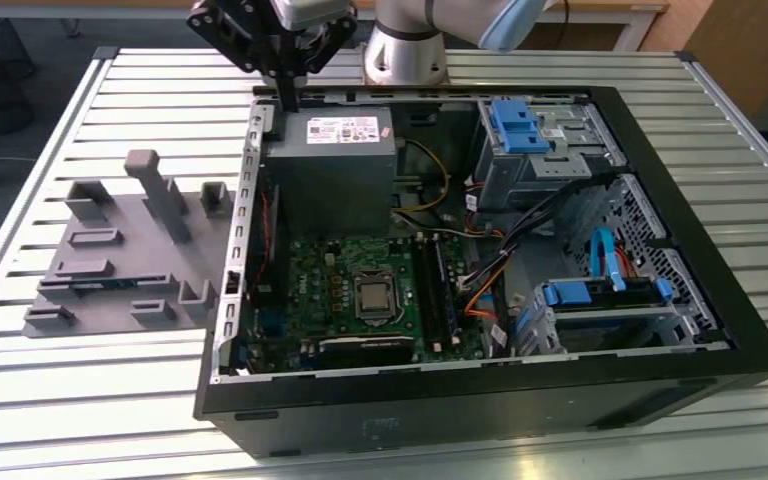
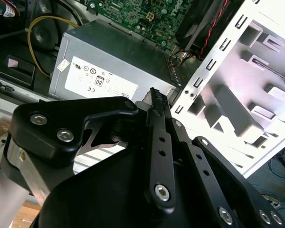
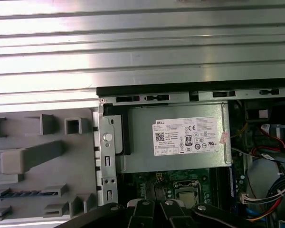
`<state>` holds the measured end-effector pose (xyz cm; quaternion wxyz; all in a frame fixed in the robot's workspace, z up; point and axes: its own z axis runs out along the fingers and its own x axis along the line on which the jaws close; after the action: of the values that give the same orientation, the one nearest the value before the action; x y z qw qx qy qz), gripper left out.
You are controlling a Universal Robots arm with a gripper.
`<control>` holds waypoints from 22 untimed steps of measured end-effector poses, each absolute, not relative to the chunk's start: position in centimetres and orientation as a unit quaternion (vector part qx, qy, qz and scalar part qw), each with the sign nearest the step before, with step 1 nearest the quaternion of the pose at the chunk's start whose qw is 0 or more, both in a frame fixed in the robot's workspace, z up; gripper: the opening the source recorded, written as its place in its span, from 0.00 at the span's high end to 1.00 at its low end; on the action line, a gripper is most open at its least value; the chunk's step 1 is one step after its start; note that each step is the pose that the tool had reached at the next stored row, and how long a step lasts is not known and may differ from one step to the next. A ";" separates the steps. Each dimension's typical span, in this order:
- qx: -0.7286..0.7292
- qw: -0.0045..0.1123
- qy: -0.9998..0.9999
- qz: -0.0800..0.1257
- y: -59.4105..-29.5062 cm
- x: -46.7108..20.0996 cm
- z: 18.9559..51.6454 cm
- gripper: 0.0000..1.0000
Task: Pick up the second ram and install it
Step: 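Reach for the second ram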
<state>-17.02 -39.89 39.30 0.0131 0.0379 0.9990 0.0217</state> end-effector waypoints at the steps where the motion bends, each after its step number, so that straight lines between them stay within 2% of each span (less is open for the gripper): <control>1: 0.038 0.013 0.999 0.022 -39.9 -17.1 39.3 0.89; 22: 0.038 0.013 0.999 0.022 -39.9 -18.0 39.3 0.89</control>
<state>-17.97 -39.89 39.29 0.0130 0.0378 0.9990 0.0217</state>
